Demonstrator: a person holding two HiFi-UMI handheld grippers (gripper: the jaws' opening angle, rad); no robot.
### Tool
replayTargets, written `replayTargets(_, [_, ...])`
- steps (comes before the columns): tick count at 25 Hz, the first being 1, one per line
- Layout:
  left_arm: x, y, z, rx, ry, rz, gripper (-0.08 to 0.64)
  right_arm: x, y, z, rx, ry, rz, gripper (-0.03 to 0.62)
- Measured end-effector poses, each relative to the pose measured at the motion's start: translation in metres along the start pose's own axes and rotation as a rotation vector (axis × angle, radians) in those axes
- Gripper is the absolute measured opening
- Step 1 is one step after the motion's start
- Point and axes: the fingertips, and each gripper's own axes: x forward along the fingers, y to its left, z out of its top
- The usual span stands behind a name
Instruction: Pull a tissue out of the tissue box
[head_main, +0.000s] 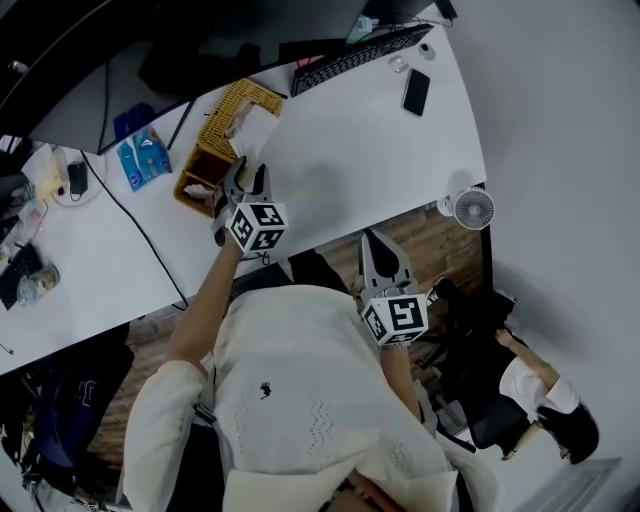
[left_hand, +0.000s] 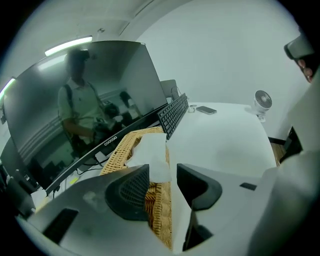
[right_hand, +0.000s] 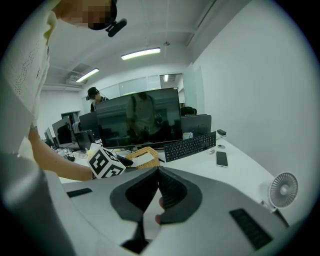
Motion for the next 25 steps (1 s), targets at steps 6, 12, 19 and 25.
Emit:
replayTargets(6, [0.006, 0.003, 0.0, -0.007, 0.014, 0.011, 0.169, -0.002, -0.003, 0.0, 0.008, -0.006, -0.004, 0.002])
replayTargets(12, [0.005, 0.015, 0.001, -0.058, 0.014, 0.044, 0.049, -0.002, -0.002, -0.001, 0.011, -0.008, -0.003, 0.002])
replayTargets(19, [0.003, 0.023, 0.005, -0.214, 0.014, 0.03, 0.017, -0.003, -0.004, -0.001, 0.015, -0.014, -0.009, 0.002])
replayTargets(25, [-0.005, 0.035, 0.013, -0.341, -0.013, 0.016, 0.017, -0.002, -0.004, -0.001, 0.017, -0.017, -0.007, 0.002])
